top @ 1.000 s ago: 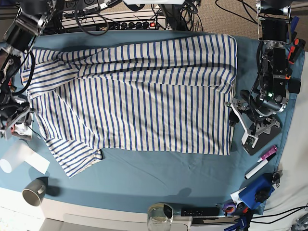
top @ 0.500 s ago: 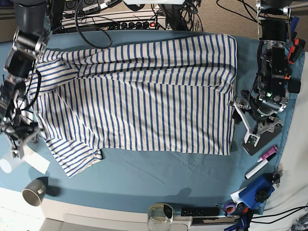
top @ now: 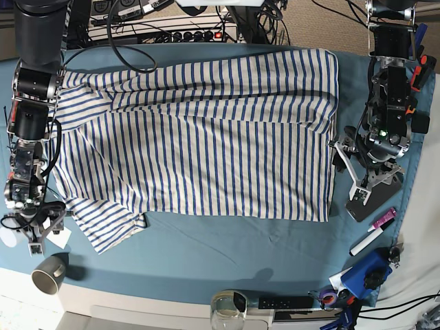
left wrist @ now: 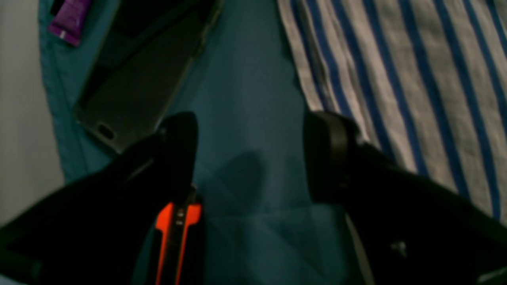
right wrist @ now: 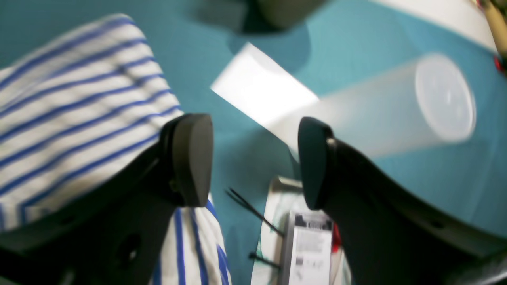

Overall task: Fold the T-shirt properly
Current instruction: 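Move both grippers down along the shirt's sides toward the hem, then lower the left gripper onto the shirt side near the hem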

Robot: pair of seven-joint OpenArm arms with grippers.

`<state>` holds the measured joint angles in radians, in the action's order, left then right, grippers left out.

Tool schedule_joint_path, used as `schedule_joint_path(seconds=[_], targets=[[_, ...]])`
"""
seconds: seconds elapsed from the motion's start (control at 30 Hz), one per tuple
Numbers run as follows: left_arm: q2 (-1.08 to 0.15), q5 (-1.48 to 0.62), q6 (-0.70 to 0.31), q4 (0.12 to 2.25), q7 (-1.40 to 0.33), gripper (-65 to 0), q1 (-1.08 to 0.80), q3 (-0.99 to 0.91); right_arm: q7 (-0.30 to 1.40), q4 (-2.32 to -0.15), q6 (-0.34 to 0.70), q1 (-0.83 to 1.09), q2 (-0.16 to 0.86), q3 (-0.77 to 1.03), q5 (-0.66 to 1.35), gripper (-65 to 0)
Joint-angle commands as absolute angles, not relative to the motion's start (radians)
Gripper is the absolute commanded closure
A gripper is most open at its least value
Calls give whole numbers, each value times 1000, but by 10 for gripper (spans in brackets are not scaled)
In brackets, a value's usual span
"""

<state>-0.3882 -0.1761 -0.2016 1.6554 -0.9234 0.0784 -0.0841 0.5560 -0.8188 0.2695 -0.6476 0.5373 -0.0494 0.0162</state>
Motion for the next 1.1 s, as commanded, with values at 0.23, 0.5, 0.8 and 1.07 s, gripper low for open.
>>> schedule_joint_path(seconds=[0.23,0.5,0.8,1.07], targets=[[-402,-176,-199,1669,-908,-421,97,-89,529,-703,213,-678,559,-46,75,-338],[-402,-176,-199,1669,-908,-421,97,-89,524,-692,246,-678,536,-46,144,-338],[-402,-179,-199,1669,-909,-421,96,-89,522,-692,242,-676,476,-46,130,-338],[-402,-179,-199,1669,-921,-421,94,-89,484,-692,200,-676,487,-46,52,-338]])
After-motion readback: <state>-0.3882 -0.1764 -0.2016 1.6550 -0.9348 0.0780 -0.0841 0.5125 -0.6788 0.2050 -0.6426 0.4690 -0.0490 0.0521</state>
